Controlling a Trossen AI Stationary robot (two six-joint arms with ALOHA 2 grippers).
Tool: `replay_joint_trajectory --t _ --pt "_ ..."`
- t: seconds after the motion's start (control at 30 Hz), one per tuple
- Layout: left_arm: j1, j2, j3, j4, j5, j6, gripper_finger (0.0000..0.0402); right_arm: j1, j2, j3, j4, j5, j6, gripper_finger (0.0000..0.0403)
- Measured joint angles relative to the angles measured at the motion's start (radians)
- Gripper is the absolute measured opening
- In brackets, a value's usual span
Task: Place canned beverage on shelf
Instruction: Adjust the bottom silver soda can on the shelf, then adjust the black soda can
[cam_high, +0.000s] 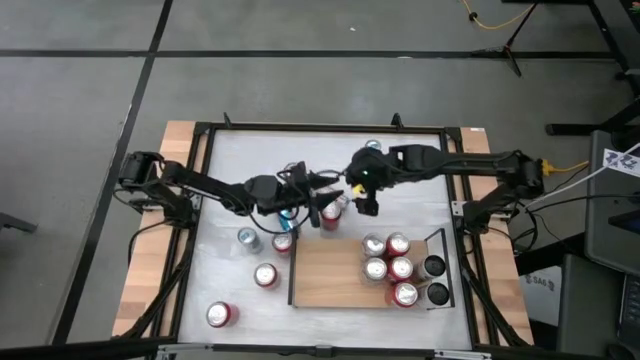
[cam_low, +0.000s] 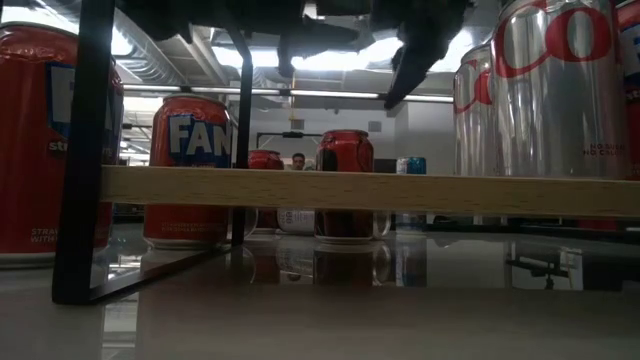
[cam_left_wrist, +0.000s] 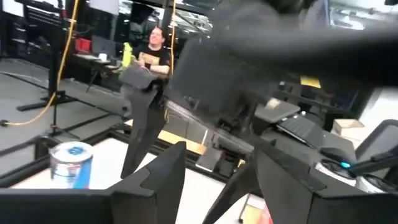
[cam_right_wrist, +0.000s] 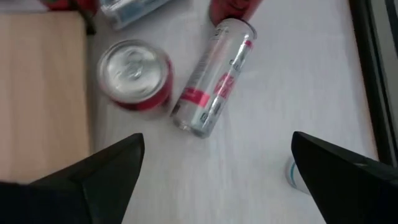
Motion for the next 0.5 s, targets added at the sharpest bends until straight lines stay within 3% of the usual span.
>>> replay_joint_trajectory --t 0.13,0.4,0.5 --pt "0.023 -0.086 0.000 -0.132 0.002 0.004 0.0185 -0.040 0.030 0.000 0.043 -0.018 0.011 0.0399" --pt "0.037 -0.375 0.001 -0.617 0.001 0.004 0.0185 -0.073 0.107 0.000 0.162 -0.019 0.011 0.0399" --pt "0.035 -0.463 0.001 -0.728 0.001 0.003 0.0185 -0.081 0.148 0.000 0.198 -0.019 0.010 0.0399"
